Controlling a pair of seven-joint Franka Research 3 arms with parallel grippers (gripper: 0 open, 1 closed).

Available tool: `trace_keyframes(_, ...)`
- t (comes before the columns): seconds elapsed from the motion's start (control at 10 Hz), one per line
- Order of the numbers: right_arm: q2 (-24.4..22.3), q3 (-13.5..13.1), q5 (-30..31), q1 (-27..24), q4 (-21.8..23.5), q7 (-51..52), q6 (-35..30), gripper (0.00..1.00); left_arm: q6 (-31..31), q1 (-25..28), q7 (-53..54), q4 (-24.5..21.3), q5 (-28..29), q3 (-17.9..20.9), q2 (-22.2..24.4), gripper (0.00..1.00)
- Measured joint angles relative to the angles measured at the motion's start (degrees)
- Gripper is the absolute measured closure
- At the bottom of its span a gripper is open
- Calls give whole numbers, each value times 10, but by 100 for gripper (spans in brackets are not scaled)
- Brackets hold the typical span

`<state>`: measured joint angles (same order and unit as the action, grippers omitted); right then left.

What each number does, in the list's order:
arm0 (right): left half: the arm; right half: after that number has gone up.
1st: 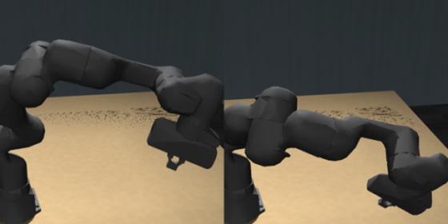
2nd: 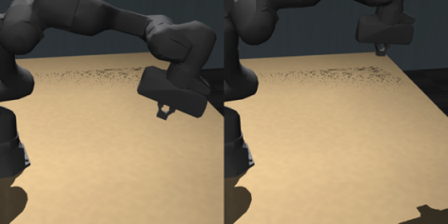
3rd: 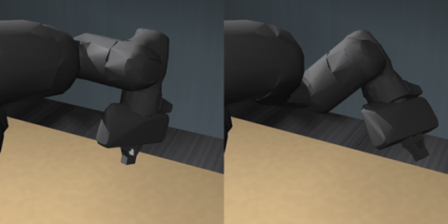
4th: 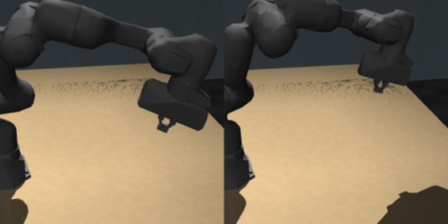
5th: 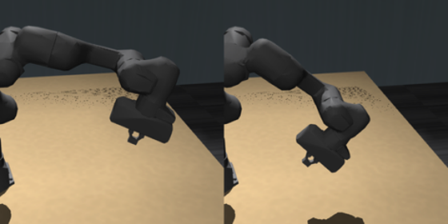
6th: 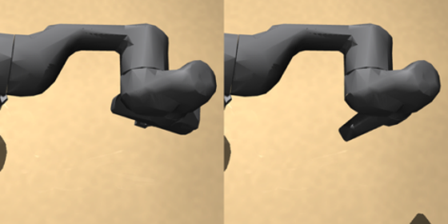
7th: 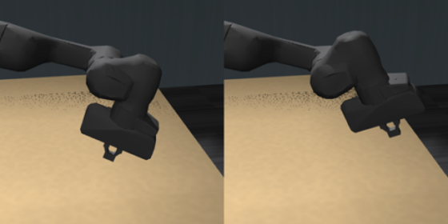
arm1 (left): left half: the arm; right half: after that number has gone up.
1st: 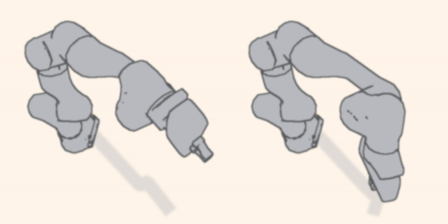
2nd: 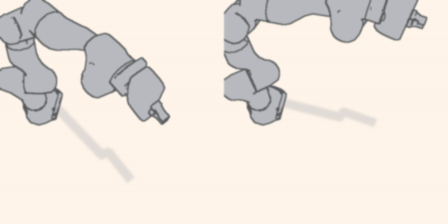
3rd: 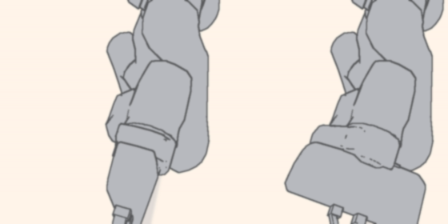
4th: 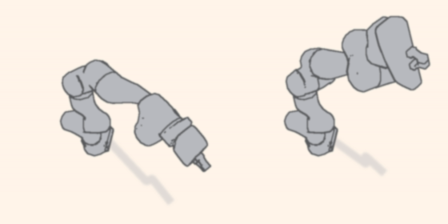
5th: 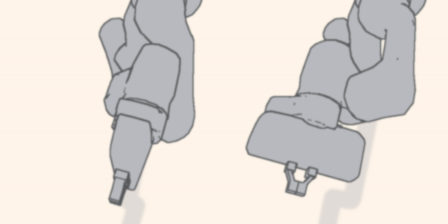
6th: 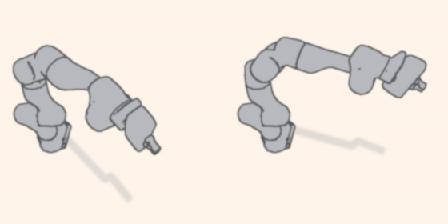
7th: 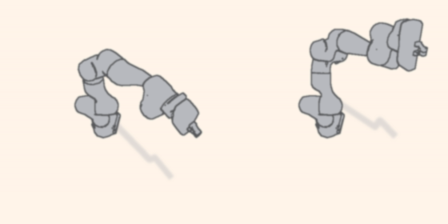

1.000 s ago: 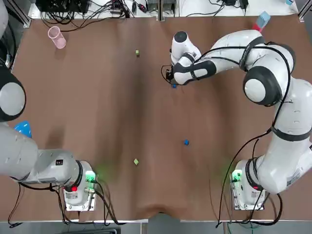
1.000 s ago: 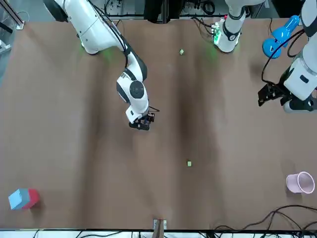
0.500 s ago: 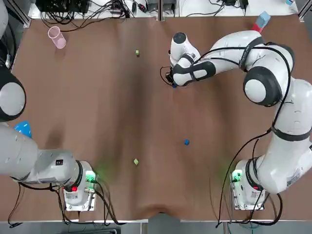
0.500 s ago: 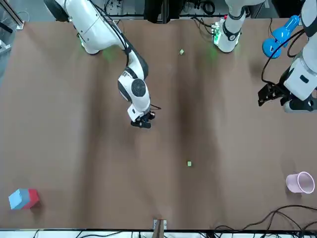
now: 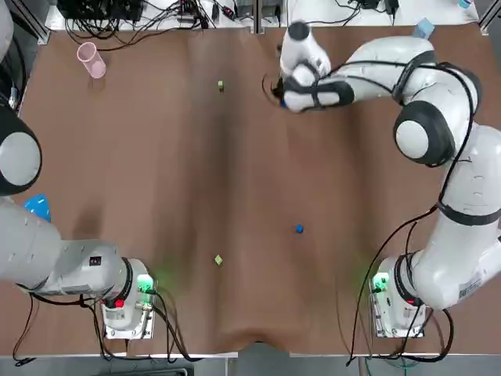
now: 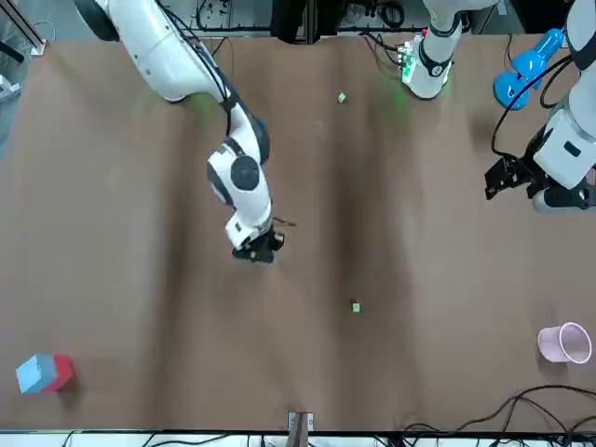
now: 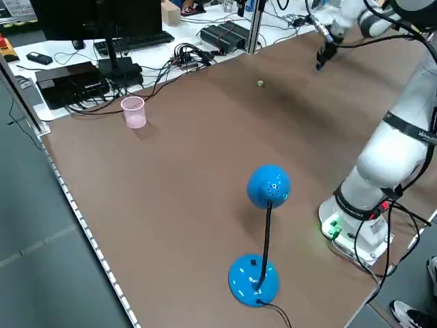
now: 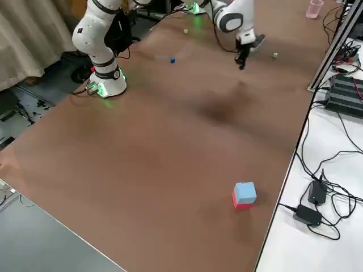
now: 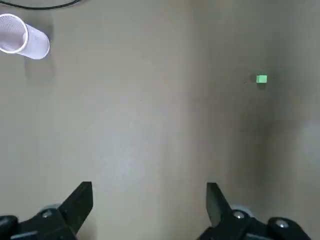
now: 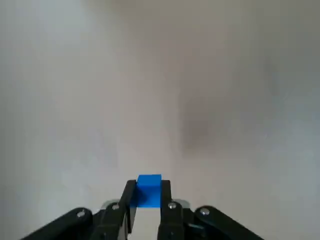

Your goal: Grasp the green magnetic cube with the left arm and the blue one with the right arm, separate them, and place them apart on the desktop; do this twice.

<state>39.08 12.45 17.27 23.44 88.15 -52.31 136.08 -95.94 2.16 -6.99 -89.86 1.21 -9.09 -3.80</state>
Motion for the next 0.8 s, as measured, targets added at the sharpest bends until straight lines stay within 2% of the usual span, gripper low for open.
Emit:
trace_keyframes(0.2, 43, -17, 0, -4, -117, 59, -89, 77, 0, 0, 0, 0, 0, 0, -3, 0)
trace_keyframes(0.4, 123, -17, 0, 3, -250, 135, -141, 77, 0, 0, 0, 0, 0, -2, -8, 0)
trace_keyframes(0.6, 179, -18, 1, 5, -336, 242, -145, 77, 0, 0, 1, 0, 0, -2, -9, 0)
trace_keyframes(0.8, 206, -22, 1, -1, -393, 350, -140, 77, 0, 0, 1, 1, 0, -2, -9, 0)
